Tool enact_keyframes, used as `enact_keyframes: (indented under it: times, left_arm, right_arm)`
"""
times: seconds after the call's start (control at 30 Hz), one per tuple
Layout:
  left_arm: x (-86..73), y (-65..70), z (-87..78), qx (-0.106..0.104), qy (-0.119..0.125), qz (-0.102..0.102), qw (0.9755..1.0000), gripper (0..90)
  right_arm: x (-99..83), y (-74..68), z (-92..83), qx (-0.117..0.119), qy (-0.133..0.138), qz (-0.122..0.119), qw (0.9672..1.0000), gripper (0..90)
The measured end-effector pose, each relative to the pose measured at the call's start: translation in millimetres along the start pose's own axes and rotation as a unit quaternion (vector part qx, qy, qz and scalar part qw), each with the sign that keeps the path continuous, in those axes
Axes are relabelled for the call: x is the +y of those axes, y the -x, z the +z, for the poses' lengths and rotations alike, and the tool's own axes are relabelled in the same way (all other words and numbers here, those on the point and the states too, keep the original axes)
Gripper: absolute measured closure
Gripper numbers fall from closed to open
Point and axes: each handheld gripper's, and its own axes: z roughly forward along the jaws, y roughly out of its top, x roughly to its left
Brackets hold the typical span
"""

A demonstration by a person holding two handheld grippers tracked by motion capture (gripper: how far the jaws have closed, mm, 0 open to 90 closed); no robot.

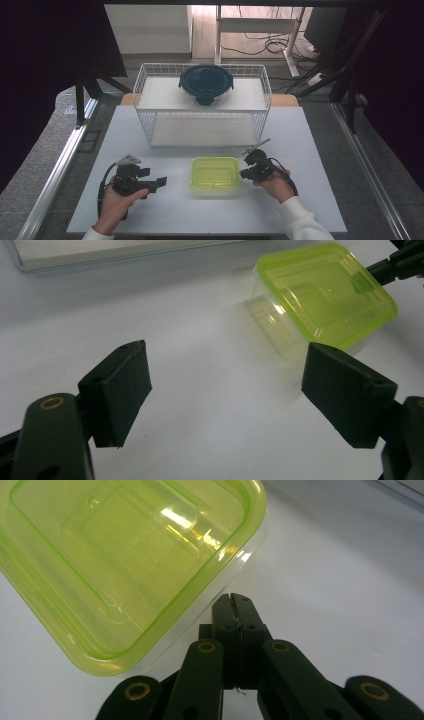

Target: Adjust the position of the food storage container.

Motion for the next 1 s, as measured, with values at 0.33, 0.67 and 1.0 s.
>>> enact_keyframes:
  times: [0.33,0.67,1.0]
  left_arm:
    - [-0.7,-0.3,0.2,0.001,0.0,-0.001,1.0,19.0]
    - [0.2,0.6,2.6,0.003,0.002,-0.002,1.0,19.2]
    - [-1.9,-4.9,-0.1,0.006,0.012,-0.013,0.9998,19.2]
  right_arm:
    - [2.0,-7.5,3.3,-0.001,0.017,-0.002,0.9998,89.3]
    - [-33.3,-3.5,-39.9,0.003,0.109,0.035,0.9934,89.3]
    - [-56.5,-2.9,-65.0,0.027,0.213,0.099,0.9716,34.6]
